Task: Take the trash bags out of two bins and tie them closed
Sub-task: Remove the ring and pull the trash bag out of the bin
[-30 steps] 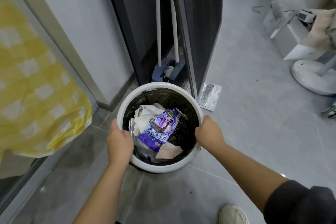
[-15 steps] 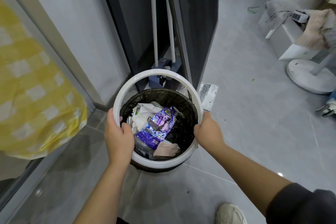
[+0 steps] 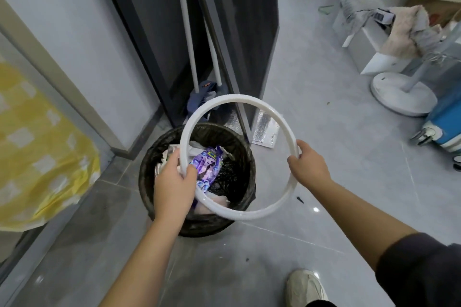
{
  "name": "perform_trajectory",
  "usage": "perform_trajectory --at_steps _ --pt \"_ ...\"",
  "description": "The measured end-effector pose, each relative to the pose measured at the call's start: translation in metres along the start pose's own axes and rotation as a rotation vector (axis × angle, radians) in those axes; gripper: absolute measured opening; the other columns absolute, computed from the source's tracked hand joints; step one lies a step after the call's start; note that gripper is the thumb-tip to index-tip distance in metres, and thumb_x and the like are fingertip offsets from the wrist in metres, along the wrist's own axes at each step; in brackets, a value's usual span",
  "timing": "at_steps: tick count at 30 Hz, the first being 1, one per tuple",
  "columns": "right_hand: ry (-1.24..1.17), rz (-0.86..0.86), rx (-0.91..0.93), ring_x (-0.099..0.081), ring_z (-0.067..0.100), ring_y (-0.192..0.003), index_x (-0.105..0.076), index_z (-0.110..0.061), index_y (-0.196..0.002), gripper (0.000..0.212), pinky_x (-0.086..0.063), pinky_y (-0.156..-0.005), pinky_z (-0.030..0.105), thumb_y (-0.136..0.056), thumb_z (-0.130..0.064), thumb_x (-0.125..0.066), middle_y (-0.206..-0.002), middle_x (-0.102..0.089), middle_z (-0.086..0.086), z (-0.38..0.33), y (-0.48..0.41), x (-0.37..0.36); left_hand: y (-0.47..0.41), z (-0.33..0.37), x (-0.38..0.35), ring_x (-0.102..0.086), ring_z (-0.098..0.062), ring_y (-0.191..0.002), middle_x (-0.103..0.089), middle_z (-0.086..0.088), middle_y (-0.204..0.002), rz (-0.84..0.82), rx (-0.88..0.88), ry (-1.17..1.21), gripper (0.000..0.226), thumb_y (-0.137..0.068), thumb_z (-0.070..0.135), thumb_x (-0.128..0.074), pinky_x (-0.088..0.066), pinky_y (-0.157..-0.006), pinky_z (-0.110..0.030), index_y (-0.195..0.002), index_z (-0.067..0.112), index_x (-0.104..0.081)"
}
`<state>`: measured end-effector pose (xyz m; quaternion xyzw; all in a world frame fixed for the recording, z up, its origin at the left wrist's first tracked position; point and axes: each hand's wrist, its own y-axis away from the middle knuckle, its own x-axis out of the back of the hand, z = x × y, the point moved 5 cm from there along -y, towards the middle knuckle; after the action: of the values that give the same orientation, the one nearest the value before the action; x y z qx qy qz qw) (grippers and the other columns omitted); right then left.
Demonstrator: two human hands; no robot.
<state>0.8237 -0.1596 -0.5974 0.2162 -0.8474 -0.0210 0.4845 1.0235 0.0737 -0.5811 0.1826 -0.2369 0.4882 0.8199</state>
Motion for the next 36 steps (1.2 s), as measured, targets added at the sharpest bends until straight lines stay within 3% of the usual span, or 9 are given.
perform_trajectory --at_steps 2,5,7,10,13,19,25,33,36 --pt "-0.004 0.007 -0.072 -0.058 0.026 -0.083 -0.047 -0.026 -0.125 0.042 -0.050 -0.071 0.036 -0.084 -0.016 -0.043 -0.092 -0.060 0.003 0.024 -0.010 0.012 0.005 0.019 -0.025 -0.057 -0.016 -0.070 -0.062 0.003 -0.082 -0.054 -0.048 -0.046 0.026 -0.083 0.024 -0.057 -0.043 -0.066 -0.031 -0.107 0.031 -0.060" --pt "-0.004 0.051 -0.215 -0.058 0.027 -0.081 -0.050 -0.016 -0.116 0.032 -0.052 -0.073 0.039 -0.085 -0.015 -0.043 -0.093 -0.058 0.005 0.068 -0.020 0.027 0.017 0.045 -0.063 -0.057 -0.016 -0.077 -0.051 0.005 -0.102 -0.123 -0.126 -0.082 0.030 -0.085 0.025 -0.059 -0.049 -0.074 -0.033 -0.115 0.029 -0.058" --pt "-0.017 0.085 -0.304 -0.058 0.027 -0.080 -0.051 -0.010 -0.113 0.029 -0.052 -0.072 0.040 -0.086 -0.015 -0.043 -0.093 -0.058 0.008 0.097 -0.025 0.033 0.026 0.059 -0.087 -0.058 -0.021 -0.083 -0.049 0.003 -0.103 -0.157 -0.183 -0.114 0.032 -0.086 0.025 -0.059 -0.049 -0.079 -0.037 -0.118 0.025 -0.058" --pt "-0.017 0.123 -0.373 -0.055 0.028 -0.079 -0.051 -0.005 -0.114 0.029 -0.048 -0.069 0.038 -0.086 -0.012 -0.045 -0.095 -0.056 0.010 0.135 -0.030 0.037 0.037 0.066 -0.124 -0.056 -0.029 -0.085 -0.052 -0.005 -0.100 -0.229 -0.227 -0.204 0.024 -0.084 0.022 -0.059 -0.046 -0.080 -0.038 -0.107 0.015 -0.061" --pt "0.013 0.130 -0.414 -0.052 0.029 -0.077 -0.051 -0.003 -0.115 0.031 -0.042 -0.065 0.033 -0.085 -0.007 -0.045 -0.098 -0.054 0.014 0.168 -0.032 0.036 0.050 0.061 -0.156 -0.057 -0.033 -0.090 -0.052 -0.010 -0.103 -0.290 -0.182 -0.295 0.020 -0.085 0.021 -0.057 -0.043 -0.080 -0.039 -0.102 0.011 -0.059" --pt "0.033 0.118 -0.463 -0.051 0.028 -0.074 -0.053 0.000 -0.113 0.031 -0.040 -0.062 0.031 -0.083 -0.002 -0.045 -0.100 -0.056 0.017 0.224 -0.038 0.025 0.060 0.041 -0.218 -0.058 -0.032 -0.100 -0.053 -0.010 -0.113 -0.399 -0.131 -0.425 0.027 -0.089 0.023 -0.054 -0.047 -0.081 -0.040 -0.112 0.010 -0.053" --pt "-0.077 0.066 -0.516 -0.050 0.028 -0.083 -0.047 -0.001 -0.122 0.039 -0.041 -0.071 0.032 -0.083 -0.009 -0.051 -0.109 -0.059 0.018 0.260 -0.036 -0.020 0.056 -0.006 -0.265 -0.056 -0.030 -0.099 -0.046 -0.009 -0.117 -0.509 0.023 -0.456 0.029 -0.091 0.018 -0.048 -0.039 -0.070 -0.033 -0.117 0.009 -0.048" --pt "-0.154 0.040 -0.592 -0.059 0.031 -0.076 -0.056 -0.004 -0.115 0.041 -0.051 -0.073 0.035 -0.076 -0.012 -0.049 -0.110 -0.055 0.019 0.294 -0.039 -0.063 0.042 -0.057 -0.307 -0.048 -0.026 -0.076 -0.040 -0.010 -0.119 -0.592 0.152 -0.538 0.028 -0.091 0.015 -0.042 -0.040 -0.068 -0.033 -0.117 0.007 -0.049" --pt "-0.124 -0.002 -0.610 -0.058 0.029 -0.072 -0.058 -0.003 -0.109 0.036 -0.050 -0.069 0.035 -0.075 -0.014 -0.049 -0.107 -0.055 0.019 0.301 -0.039 -0.075 0.041 -0.071 -0.319 -0.054 -0.031 -0.090 -0.042 -0.013 -0.121 -0.633 0.208 -0.527 0.033 -0.090 0.013 -0.042 -0.043 -0.075 -0.034 -0.121 0.004 -0.050"
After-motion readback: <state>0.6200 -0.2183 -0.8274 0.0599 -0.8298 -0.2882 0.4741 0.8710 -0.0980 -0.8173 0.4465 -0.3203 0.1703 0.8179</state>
